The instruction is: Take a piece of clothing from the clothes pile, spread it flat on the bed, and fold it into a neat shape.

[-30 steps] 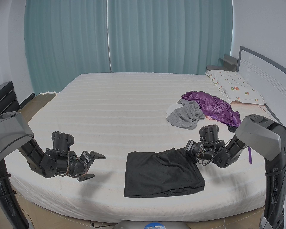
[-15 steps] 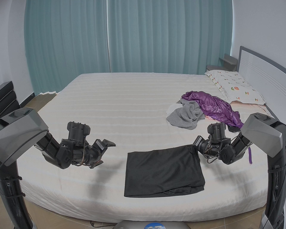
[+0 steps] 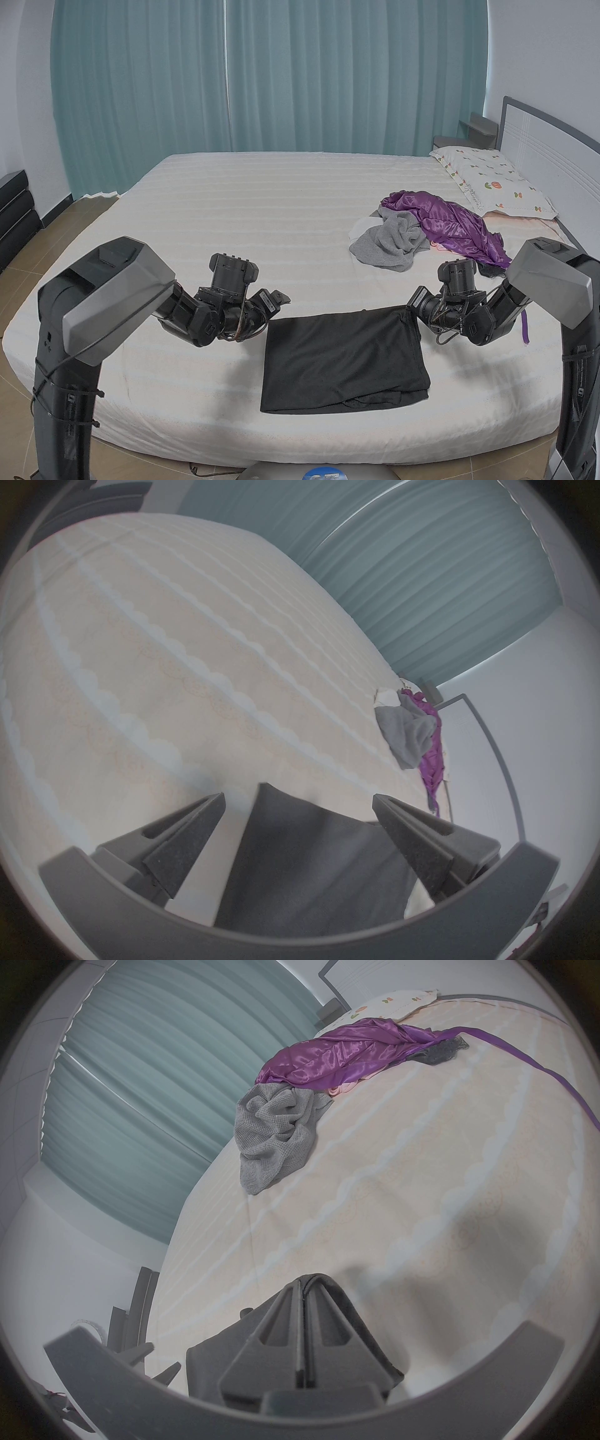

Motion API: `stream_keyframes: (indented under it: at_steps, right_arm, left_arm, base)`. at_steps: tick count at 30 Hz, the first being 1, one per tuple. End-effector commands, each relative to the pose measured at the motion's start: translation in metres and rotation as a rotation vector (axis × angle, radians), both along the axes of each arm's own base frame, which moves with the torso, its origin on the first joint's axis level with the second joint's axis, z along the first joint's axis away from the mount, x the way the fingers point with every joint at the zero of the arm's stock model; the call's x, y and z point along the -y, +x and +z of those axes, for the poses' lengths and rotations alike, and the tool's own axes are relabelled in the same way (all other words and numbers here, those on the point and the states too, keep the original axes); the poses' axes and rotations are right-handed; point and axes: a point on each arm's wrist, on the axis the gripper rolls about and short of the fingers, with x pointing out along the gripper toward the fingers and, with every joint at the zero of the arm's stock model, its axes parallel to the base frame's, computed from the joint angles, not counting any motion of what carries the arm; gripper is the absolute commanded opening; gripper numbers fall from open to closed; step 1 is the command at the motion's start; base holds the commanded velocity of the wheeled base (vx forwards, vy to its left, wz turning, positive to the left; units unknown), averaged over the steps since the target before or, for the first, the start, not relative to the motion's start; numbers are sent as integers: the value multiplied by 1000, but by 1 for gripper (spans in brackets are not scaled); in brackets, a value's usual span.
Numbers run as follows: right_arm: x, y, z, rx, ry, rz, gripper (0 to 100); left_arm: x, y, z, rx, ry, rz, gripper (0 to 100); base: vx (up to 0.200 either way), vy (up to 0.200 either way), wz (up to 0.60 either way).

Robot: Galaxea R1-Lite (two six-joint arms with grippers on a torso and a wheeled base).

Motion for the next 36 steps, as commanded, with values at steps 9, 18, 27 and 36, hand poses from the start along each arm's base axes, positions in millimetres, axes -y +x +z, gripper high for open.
stream_keyframes:
  at_steps: [9,18,27,36]
  right_arm:
    - [-2,-1,-1,-5,0,4,0]
    - [0,1,-2,-3,1,-2,0]
    - [-1,9,-13,-5,-2,-4,0]
    - [-3,10,-15,-7,-3,3,100]
  left_arm:
    - [15,14,-33,-16,51,2,0]
    - [15,16,-31,-6,67,30,0]
    - [6,20,-29,-4,66,86,0]
    - [6,19,-31,-13,64,84,0]
  base:
    - [0,0,0]
    - [0,0,0]
    - [0,0,0]
    - [0,0,0]
